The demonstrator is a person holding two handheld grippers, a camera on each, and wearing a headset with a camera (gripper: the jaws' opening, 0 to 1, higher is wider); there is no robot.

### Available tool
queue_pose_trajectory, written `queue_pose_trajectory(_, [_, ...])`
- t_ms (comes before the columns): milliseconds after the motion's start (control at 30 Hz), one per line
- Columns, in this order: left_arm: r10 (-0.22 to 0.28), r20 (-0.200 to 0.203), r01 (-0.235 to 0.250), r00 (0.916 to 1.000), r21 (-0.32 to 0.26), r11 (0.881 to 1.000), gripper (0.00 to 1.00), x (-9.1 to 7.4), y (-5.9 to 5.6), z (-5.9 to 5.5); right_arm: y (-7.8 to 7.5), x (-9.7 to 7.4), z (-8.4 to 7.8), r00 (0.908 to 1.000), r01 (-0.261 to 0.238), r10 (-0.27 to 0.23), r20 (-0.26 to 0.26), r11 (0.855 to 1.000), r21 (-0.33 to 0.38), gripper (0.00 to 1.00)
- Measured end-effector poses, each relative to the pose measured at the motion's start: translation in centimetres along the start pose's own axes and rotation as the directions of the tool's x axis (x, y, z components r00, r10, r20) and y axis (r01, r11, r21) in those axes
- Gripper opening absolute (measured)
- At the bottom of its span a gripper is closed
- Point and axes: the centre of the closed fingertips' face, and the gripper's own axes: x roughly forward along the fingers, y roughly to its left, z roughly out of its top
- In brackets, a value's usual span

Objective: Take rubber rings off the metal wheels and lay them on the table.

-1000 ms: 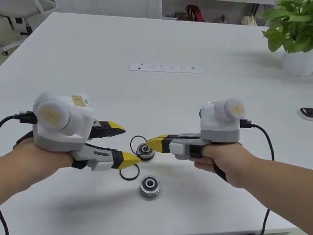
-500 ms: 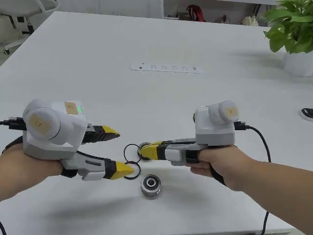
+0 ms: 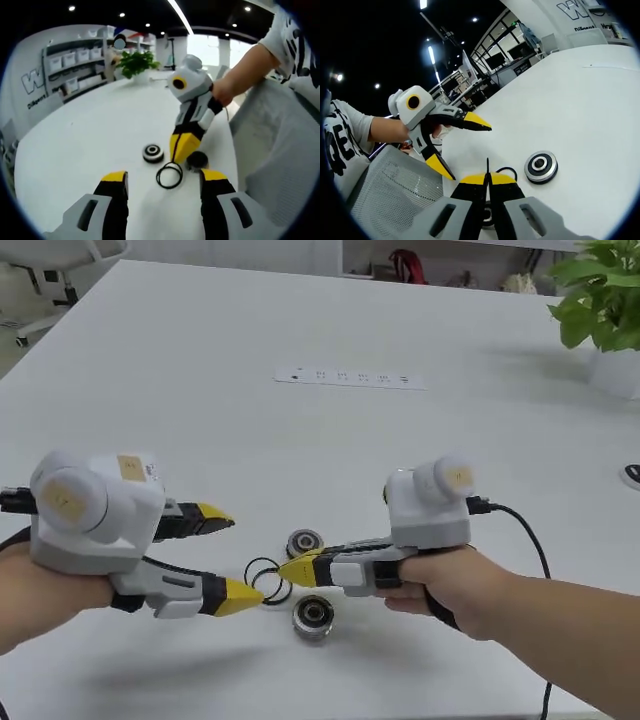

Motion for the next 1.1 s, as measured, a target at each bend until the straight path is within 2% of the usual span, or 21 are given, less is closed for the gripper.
queue_pose_trajectory(400, [-0.004, -0.021, 0.004, 0.9998, 0.009, 1.000, 0.58, 0.1, -0.1, -0.7, -1.5, -0.3, -0.6, 0.9984, 0.055, -0.055, -0.015, 0.998, 0.020, 0.00])
queue_pose_trajectory(733, [-0.003, -0.025, 0.003, 0.9997, 0.002, 1.000, 0.58, 0.3, 0.0, -0.7, -2.2, -0.3, -0.8, 0.9949, 0.097, -0.098, -0.024, 0.995, -0.004, 0.00])
queue_pose_trajectory(1100, [-0.002, -0.031, 0.002, 0.9995, -0.002, 1.000, 0.58, 0.3, 0.0, -0.8, -2.4, -0.5, -1.1, 0.9926, 0.114, -0.115, -0.039, 0.993, -0.032, 0.08])
